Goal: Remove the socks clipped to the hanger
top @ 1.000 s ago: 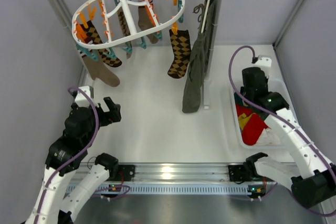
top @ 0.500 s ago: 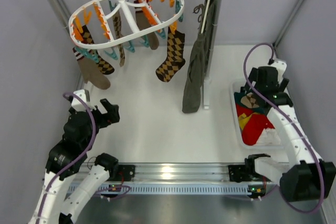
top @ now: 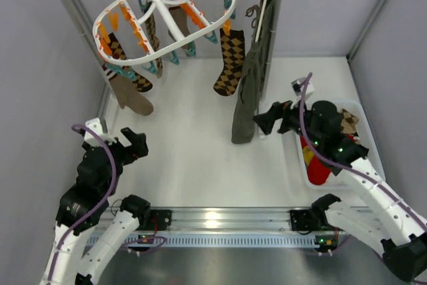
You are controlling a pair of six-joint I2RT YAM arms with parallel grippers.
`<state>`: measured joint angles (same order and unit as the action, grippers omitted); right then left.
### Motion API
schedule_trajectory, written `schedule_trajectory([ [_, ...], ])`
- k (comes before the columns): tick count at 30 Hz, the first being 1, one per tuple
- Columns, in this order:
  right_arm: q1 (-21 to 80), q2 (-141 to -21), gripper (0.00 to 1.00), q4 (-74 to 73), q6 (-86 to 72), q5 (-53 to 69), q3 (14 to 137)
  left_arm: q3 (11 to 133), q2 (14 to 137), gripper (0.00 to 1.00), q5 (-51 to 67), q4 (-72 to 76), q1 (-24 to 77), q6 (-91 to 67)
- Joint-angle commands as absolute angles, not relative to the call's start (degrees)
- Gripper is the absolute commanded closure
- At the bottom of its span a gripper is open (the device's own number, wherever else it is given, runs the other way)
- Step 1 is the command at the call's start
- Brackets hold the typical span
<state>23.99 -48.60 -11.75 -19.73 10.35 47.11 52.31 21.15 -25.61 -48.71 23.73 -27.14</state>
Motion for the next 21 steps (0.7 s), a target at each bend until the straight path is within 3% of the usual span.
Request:
schedule_trajectory([
  [1,33.7,-48.0,0.08,-0.2,-19.7,12.2,47.9,51.8,21.0,0.02,-26.6,-45.6,23.8,-27.8],
  [7,45.7,-51.5,0.12,12.5,-21.2,10.7,47.9,51.9,21.0,0.02,-27.2,-45.6,23.8,-27.7],
  [11,54.8,-61.1,0.12,15.9,-17.2,9.5,51.7,52.6,21.1,0.02,-30.1,-45.9,23.8,-28.4],
  [18,64.4,-78.4,0.02,20.4,-11.2,0.4,62.9,55.0,22.0,0.02,-36.5,-46.0,23.8,-28.0],
  [21,64.7,-84.5,0.01,21.8,-12.6,-10.2,67.3,55.6,23.2,0.02,-36.9,-45.7,23.8,-28.3],
])
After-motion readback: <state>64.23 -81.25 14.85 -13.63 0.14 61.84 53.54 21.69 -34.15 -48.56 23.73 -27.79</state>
